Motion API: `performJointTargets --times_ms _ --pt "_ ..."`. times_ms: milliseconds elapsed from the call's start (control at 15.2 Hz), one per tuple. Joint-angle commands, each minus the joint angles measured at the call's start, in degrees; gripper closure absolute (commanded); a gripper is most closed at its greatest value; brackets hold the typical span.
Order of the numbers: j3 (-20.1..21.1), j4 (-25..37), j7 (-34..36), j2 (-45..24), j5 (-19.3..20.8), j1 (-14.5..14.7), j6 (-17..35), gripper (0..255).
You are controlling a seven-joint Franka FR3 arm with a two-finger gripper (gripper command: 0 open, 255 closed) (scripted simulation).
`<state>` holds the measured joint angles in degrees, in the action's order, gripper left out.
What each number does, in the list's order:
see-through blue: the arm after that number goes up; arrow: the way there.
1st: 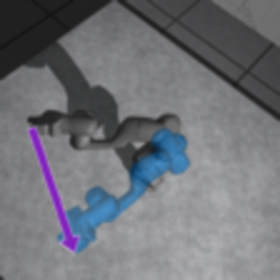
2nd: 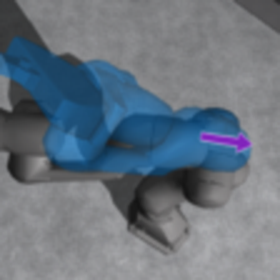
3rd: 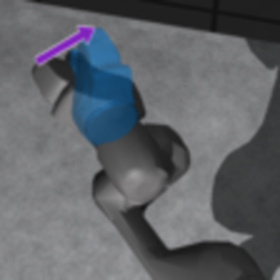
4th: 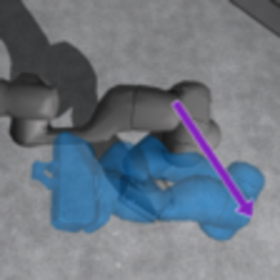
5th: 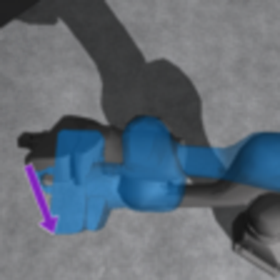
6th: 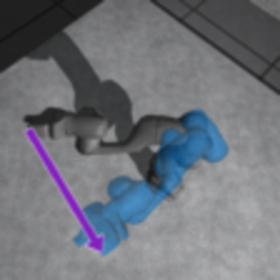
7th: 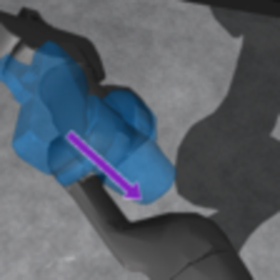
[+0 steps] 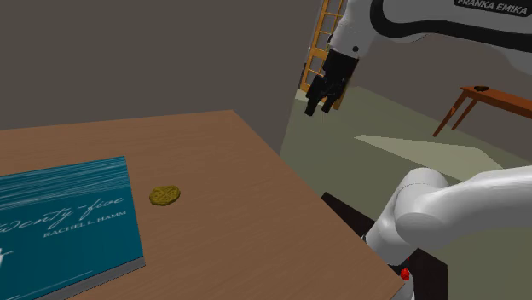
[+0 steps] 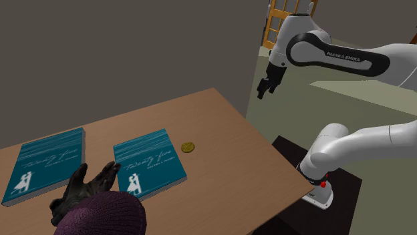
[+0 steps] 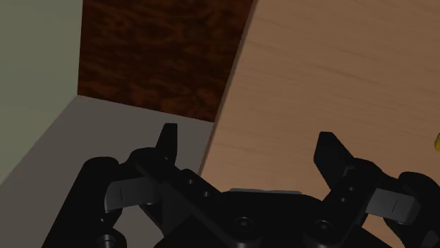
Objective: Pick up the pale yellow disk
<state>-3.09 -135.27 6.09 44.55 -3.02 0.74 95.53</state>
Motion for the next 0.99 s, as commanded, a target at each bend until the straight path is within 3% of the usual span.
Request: performJointTargets --times_ms 0,924 --pt "0.0 0.0 0.0 0.0 0.0 0.0 0.0 0" --pt "17.2 4.6 20.6 -16.7 -6.3 4.0 10.6 0"
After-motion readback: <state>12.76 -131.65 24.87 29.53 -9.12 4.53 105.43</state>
